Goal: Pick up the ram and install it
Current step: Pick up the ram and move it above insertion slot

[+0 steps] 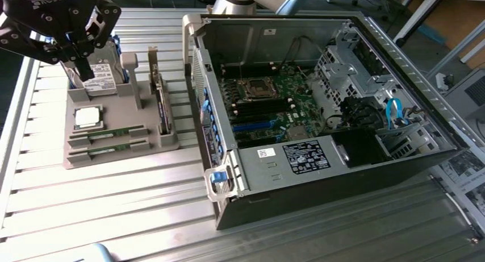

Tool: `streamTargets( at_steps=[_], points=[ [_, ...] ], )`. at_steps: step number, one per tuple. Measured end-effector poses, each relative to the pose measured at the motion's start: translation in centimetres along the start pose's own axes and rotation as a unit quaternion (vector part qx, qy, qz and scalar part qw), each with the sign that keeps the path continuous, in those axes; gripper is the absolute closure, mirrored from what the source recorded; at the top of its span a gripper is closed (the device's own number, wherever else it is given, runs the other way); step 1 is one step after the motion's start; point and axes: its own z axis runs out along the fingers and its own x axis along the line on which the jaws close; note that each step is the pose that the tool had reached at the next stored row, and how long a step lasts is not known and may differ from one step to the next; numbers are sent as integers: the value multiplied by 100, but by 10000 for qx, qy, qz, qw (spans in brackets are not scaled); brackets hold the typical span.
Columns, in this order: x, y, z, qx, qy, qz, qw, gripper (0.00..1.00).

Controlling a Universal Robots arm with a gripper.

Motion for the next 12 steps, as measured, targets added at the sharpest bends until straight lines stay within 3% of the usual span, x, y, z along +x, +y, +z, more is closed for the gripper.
streamTargets(
  at_steps=[12],
  points=[
    [0, 0, 0, 27, 19, -223, 9997, 89]
  ],
)
